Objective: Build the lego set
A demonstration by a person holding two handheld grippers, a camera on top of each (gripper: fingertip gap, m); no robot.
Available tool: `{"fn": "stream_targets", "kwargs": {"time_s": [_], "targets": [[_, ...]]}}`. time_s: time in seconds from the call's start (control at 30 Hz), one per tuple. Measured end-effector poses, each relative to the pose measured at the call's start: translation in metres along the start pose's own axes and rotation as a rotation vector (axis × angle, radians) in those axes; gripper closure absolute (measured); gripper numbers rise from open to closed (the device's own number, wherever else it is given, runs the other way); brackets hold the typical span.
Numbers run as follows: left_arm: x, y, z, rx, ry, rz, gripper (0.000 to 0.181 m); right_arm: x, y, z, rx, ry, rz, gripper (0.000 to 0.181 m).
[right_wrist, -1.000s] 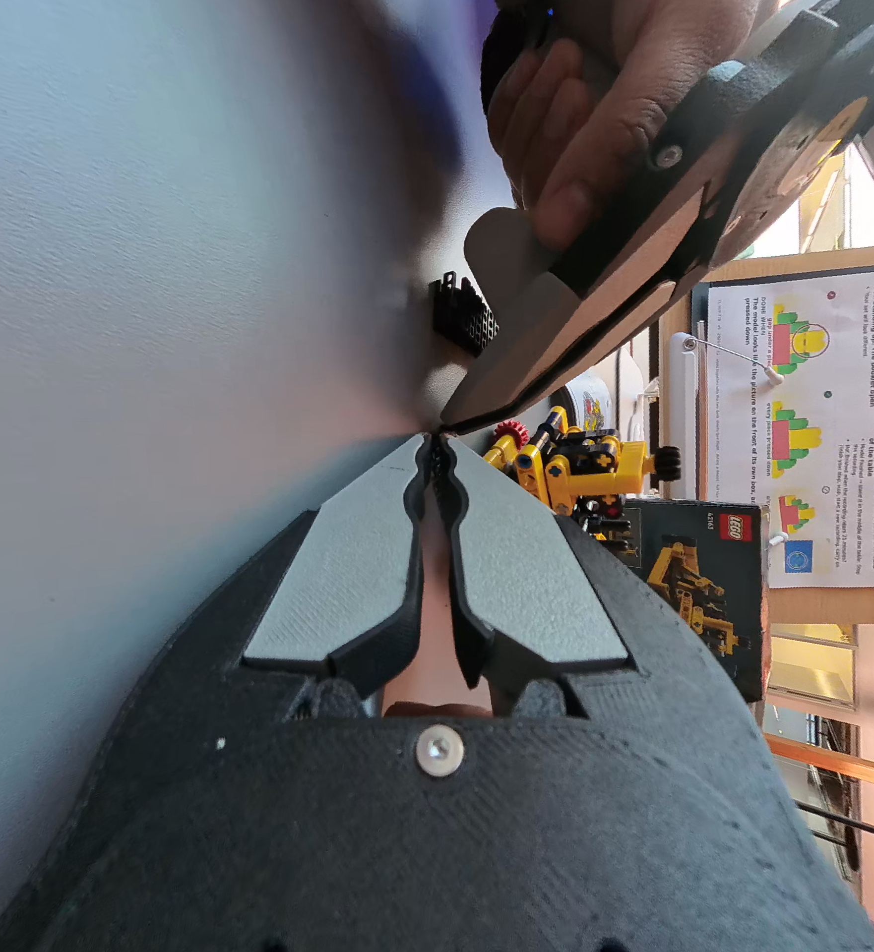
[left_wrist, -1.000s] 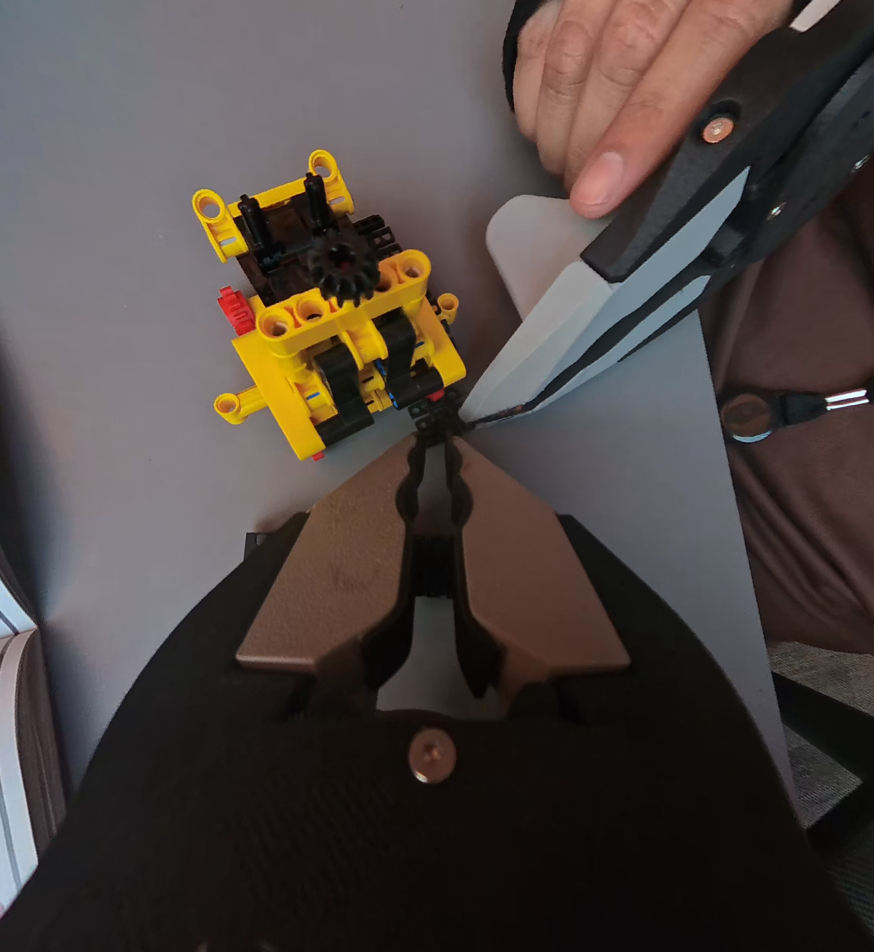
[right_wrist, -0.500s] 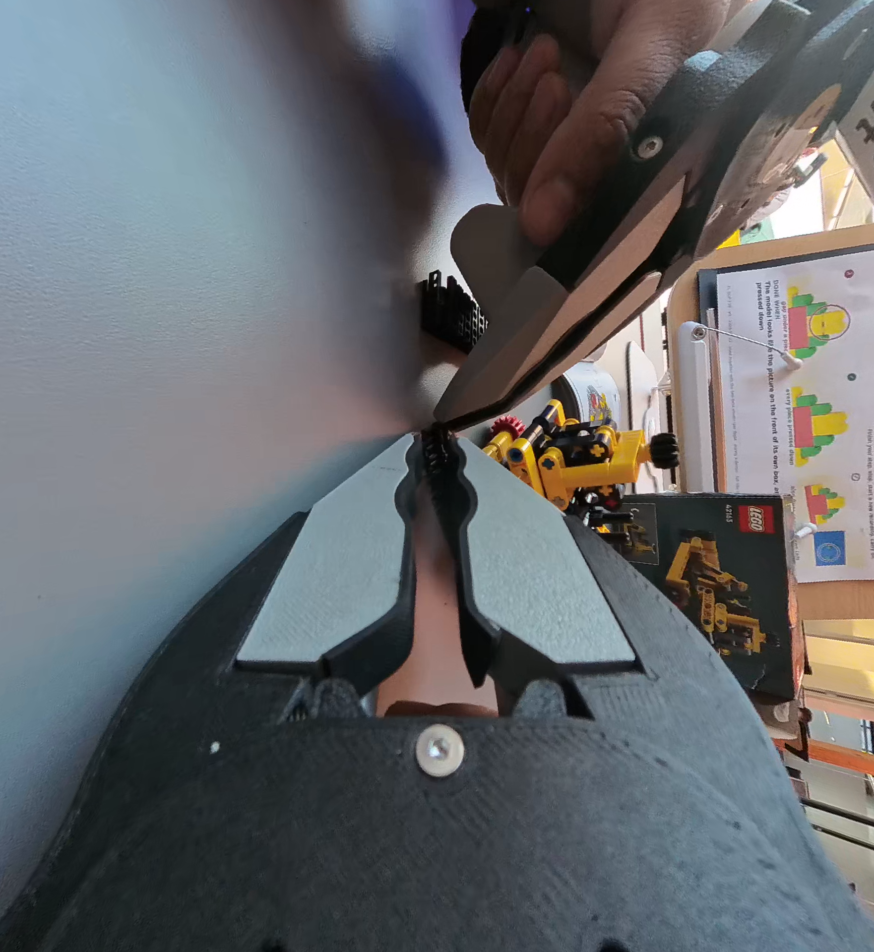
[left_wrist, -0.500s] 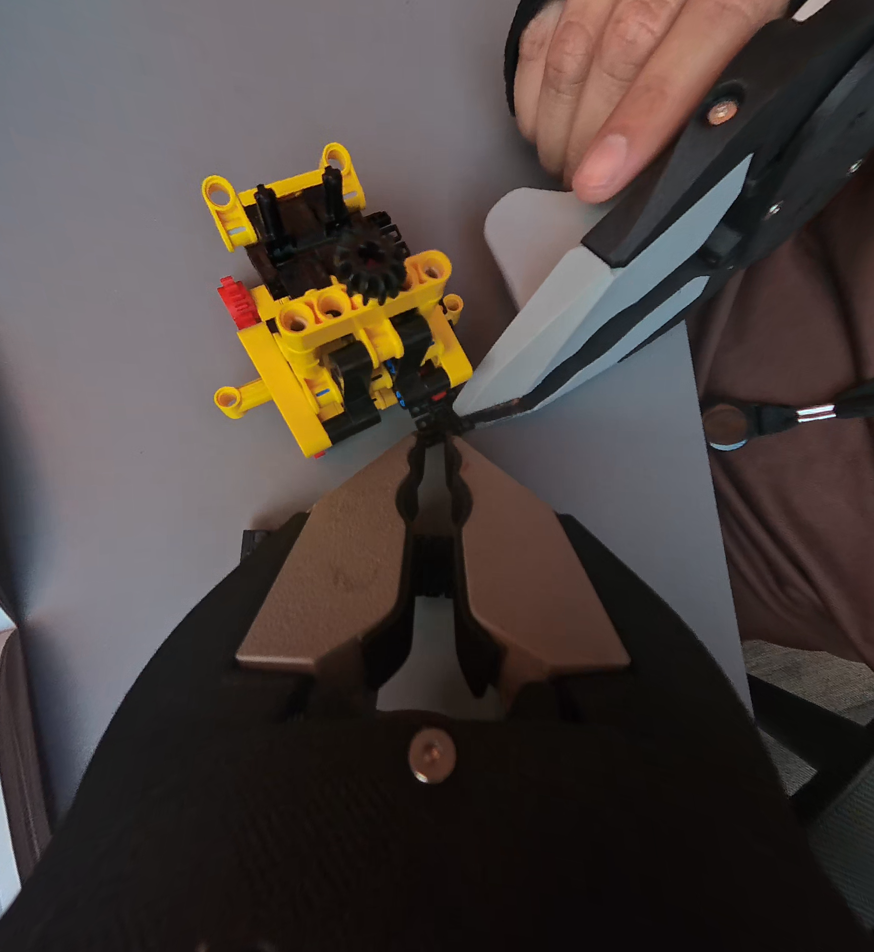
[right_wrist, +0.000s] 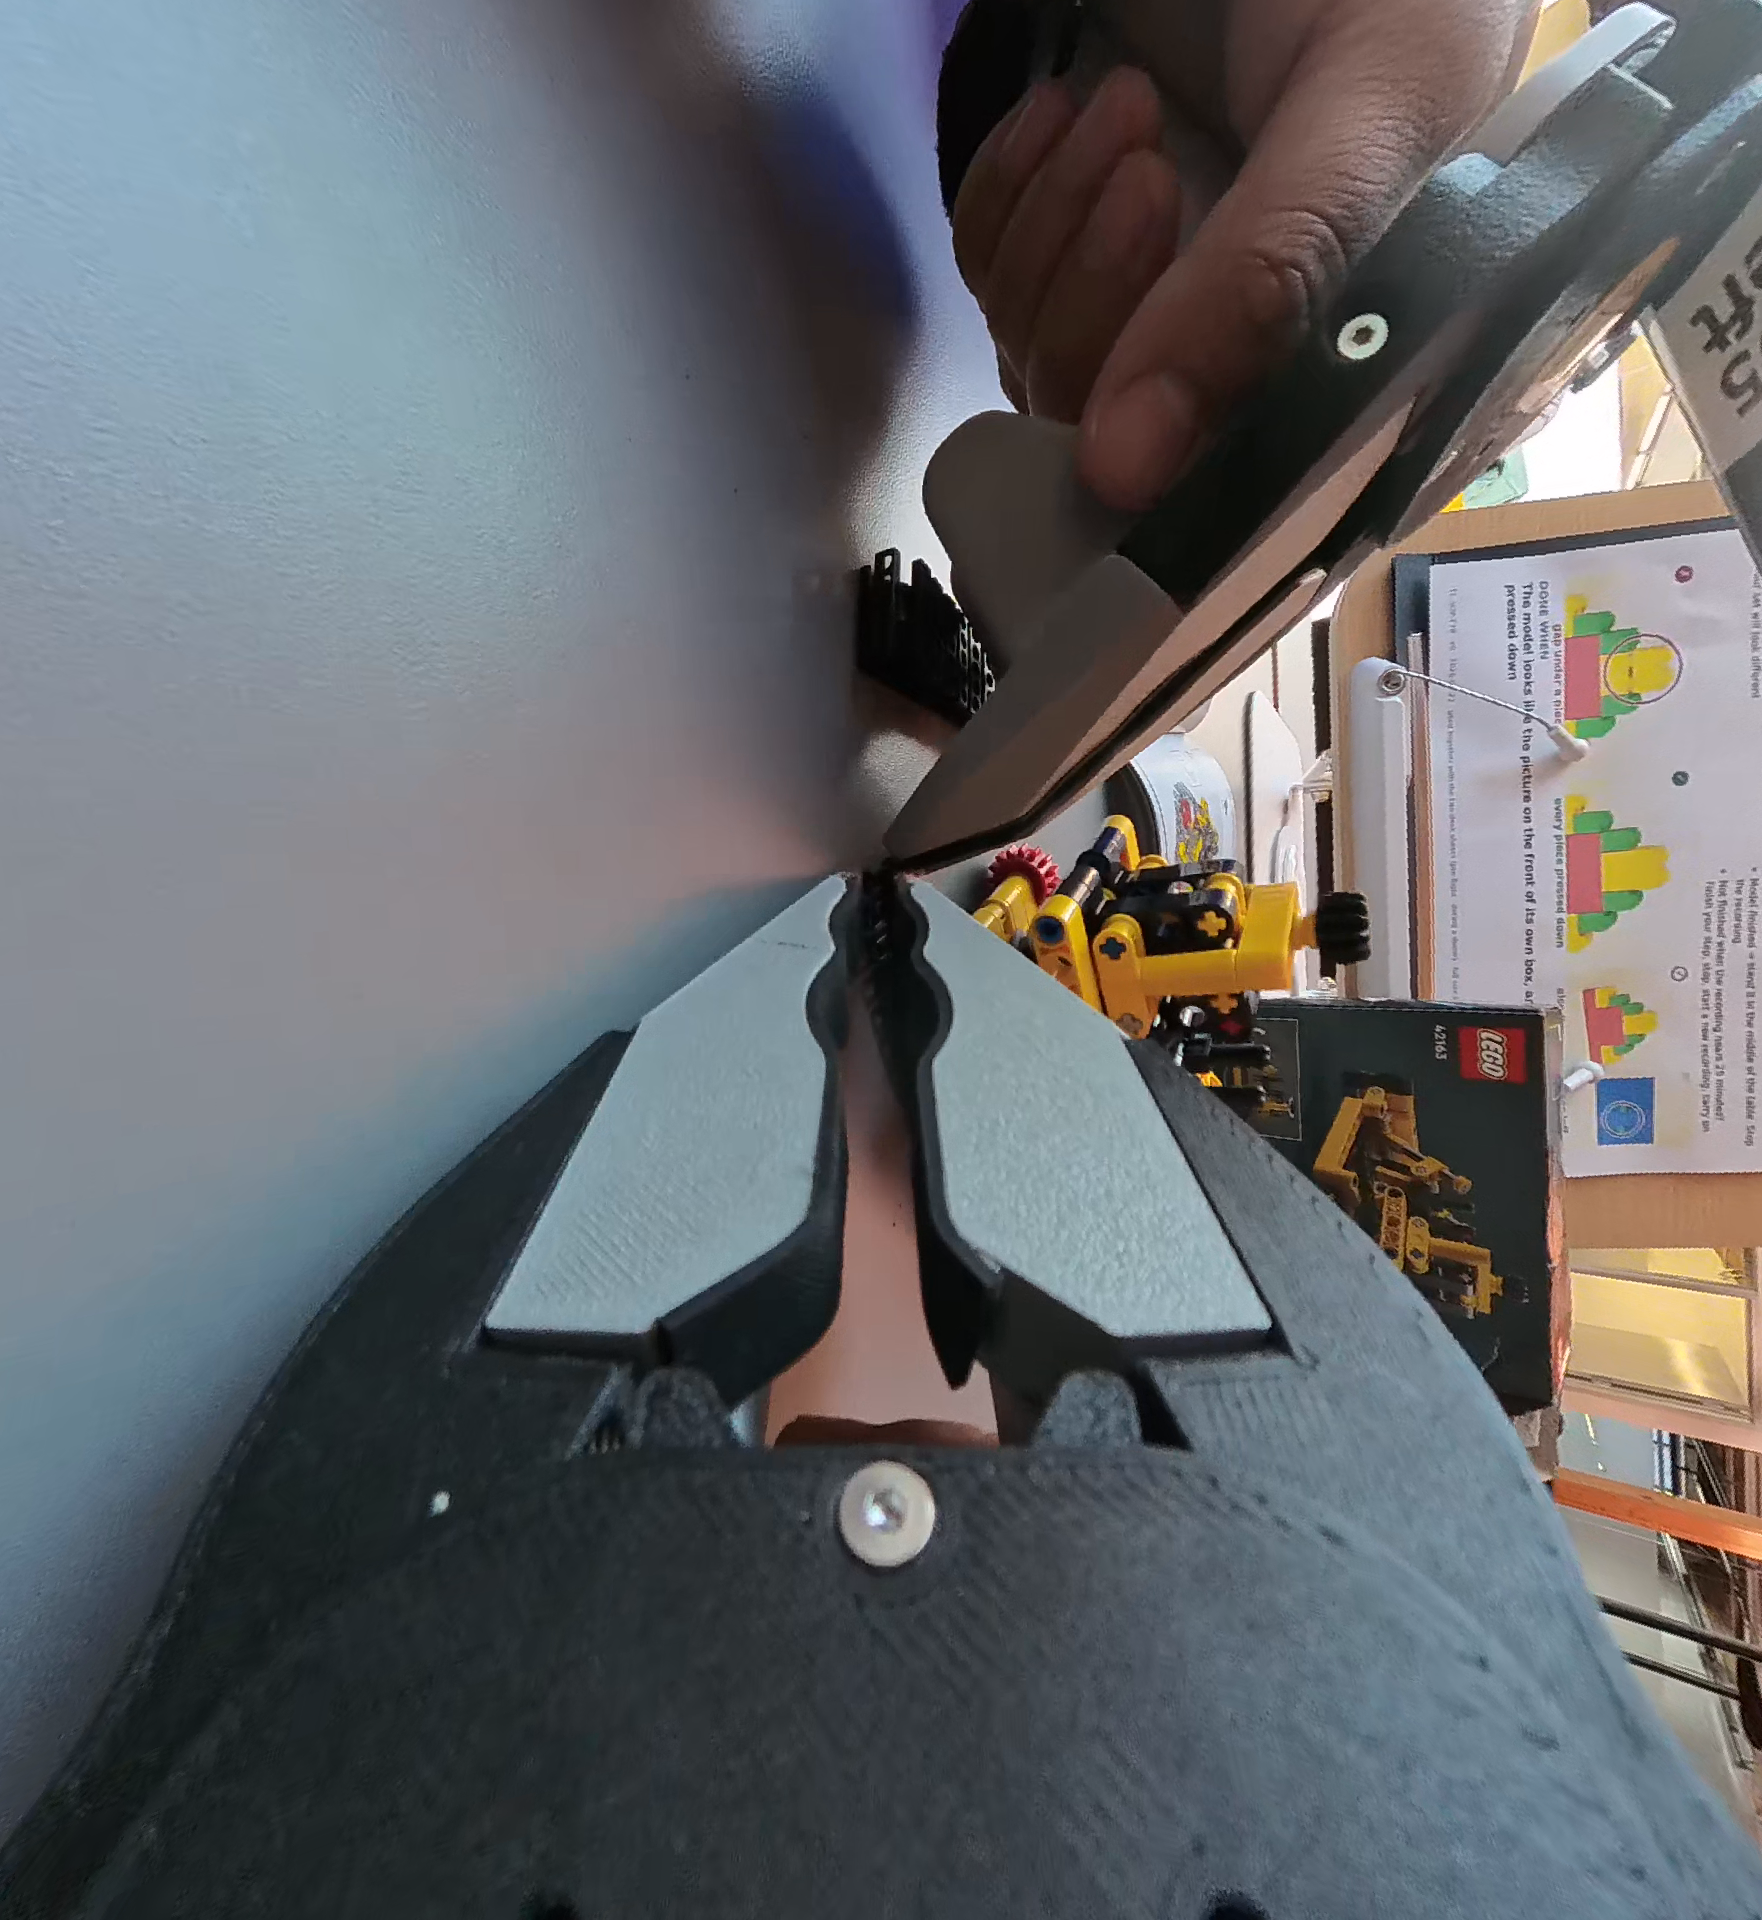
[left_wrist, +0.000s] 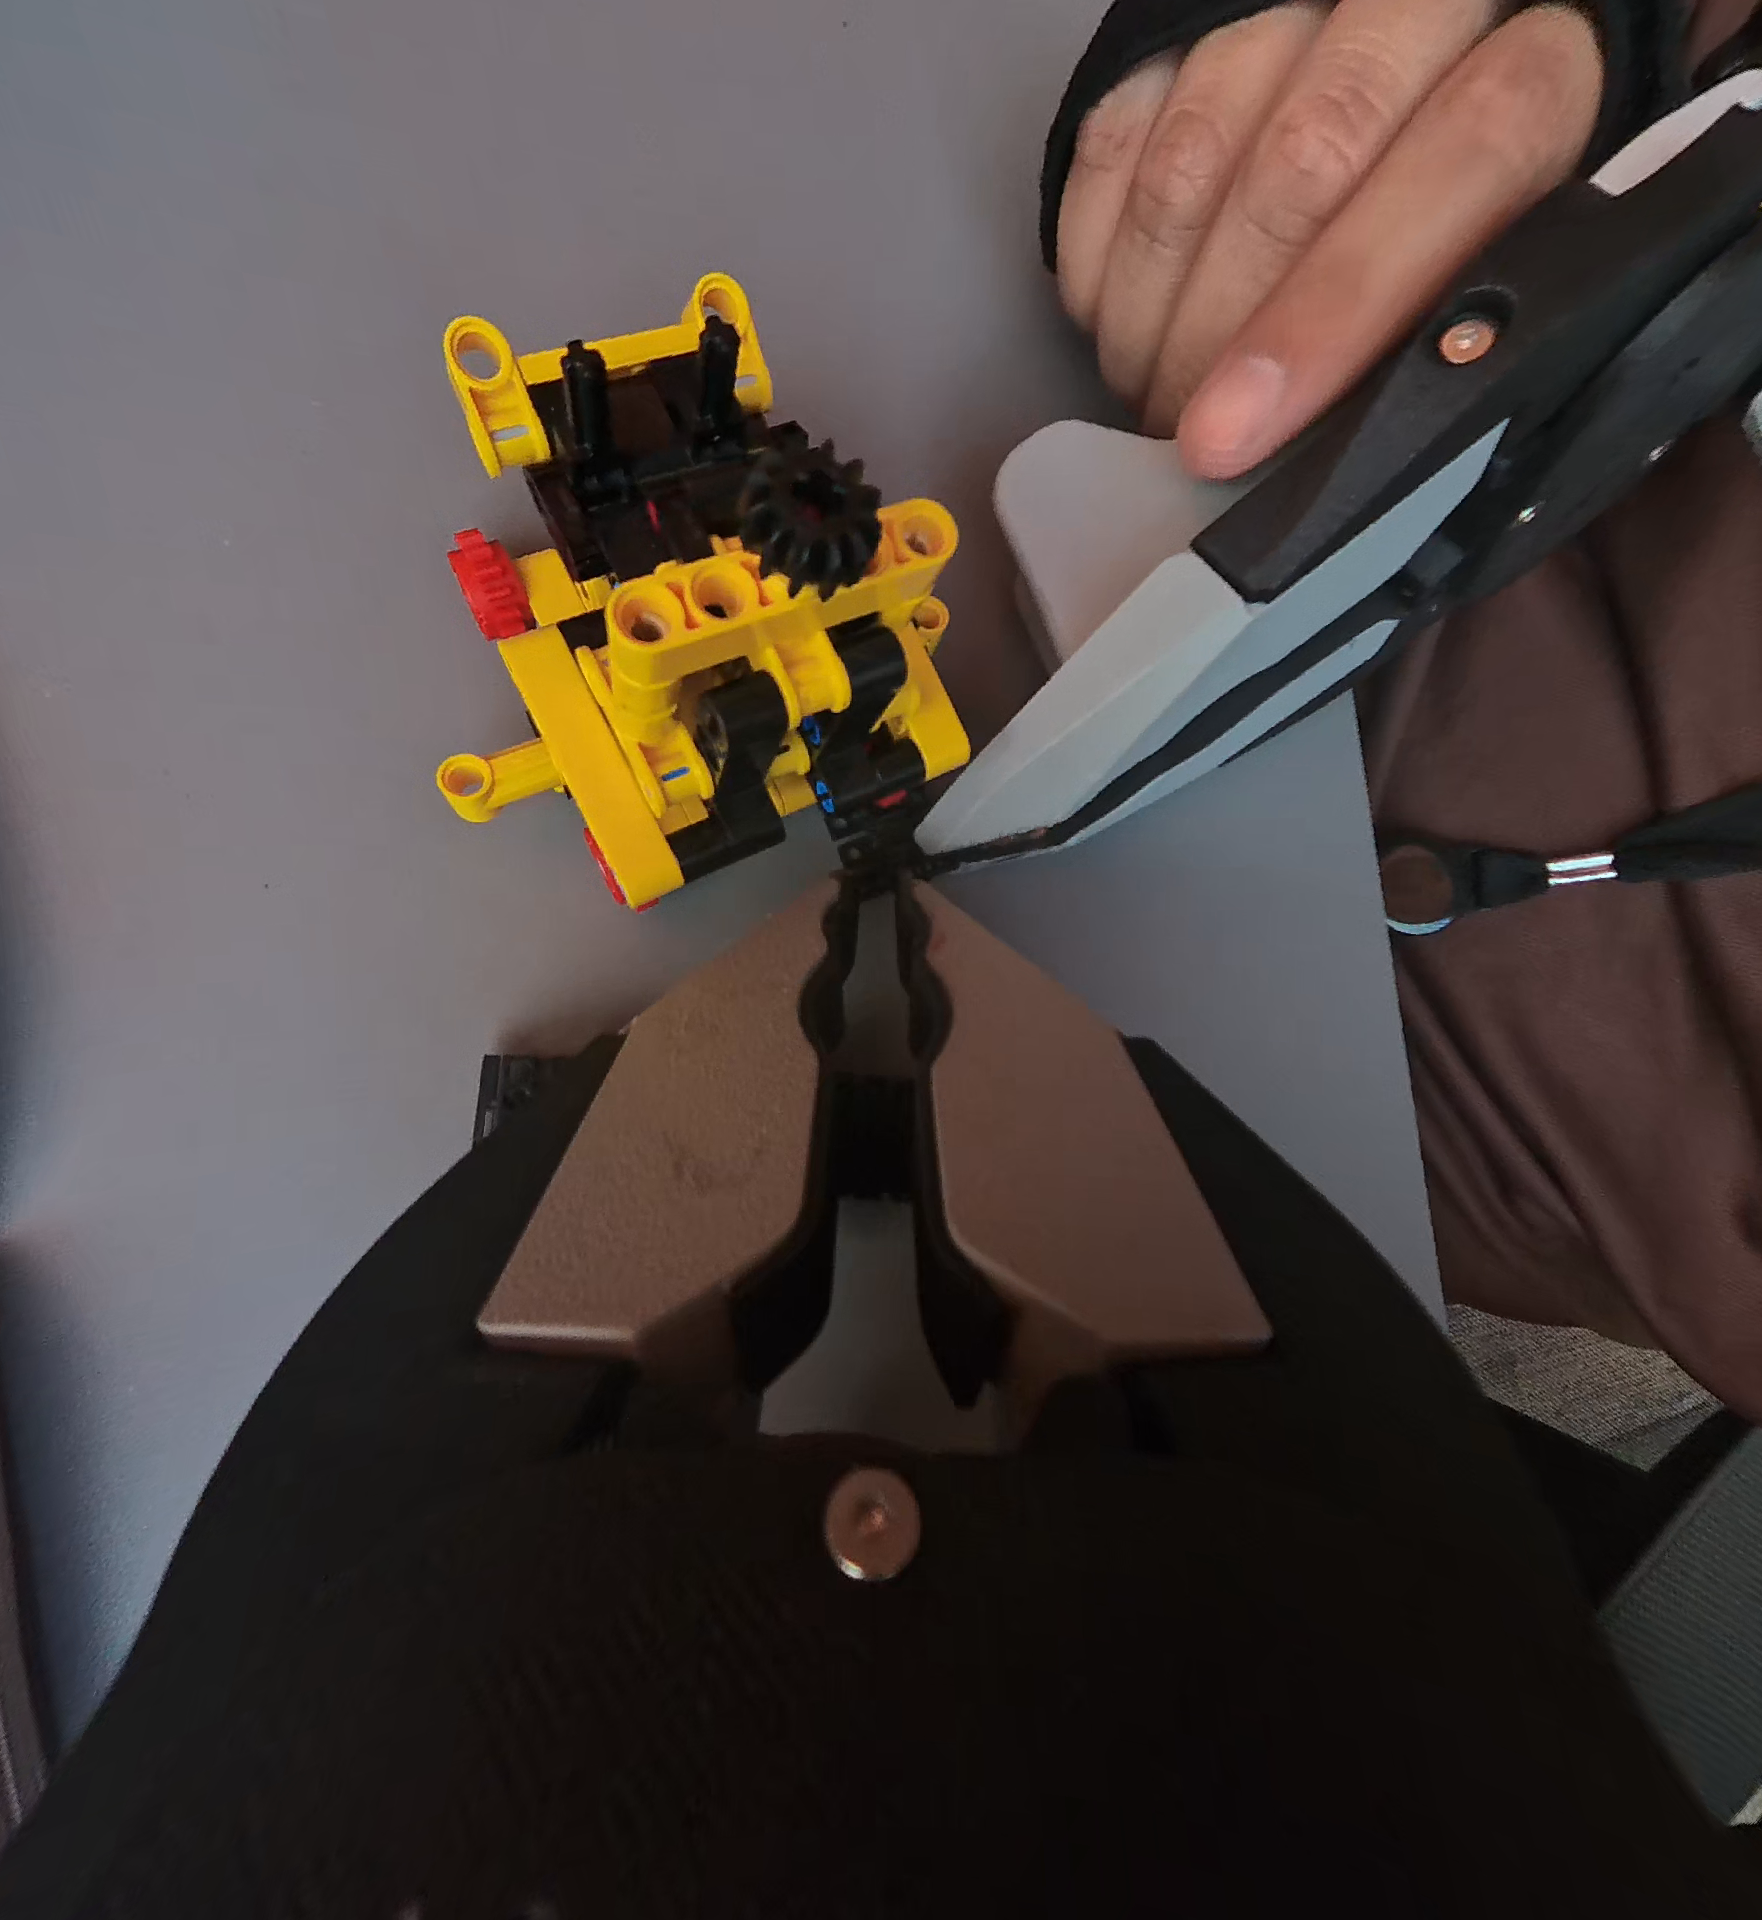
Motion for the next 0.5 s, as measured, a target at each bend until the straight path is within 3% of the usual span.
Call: {"fn": "stream_targets", "kwargs": {"time_s": [0.27,0.4,0.5], "targets": [[0.001,0.000,0.005,-0.069,-0.051,-0.017,0.173,0.000,0.000,-0.003,0.013,0.029,-0.006,0.181],[0.004,0.000,0.009,-0.168,-0.132,-0.056,0.159,0.001,0.001,-0.002,-0.025,0.027,-0.006,0.181],[0.003,-0.003,0.014,-0.278,-0.202,-0.061,0.158,0.001,0.002,-0.002,-0.035,0.031,-0.007,0.181]]}}
Point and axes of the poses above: each gripper's, where its closed fingertips meet, x back along the fingers, y out of its underside, z = x × y across the jaws, the point moved 7 cm from there along x, back along the fingers, and after that the axes turned 14 degrees about -x, right-handed, at the moved point
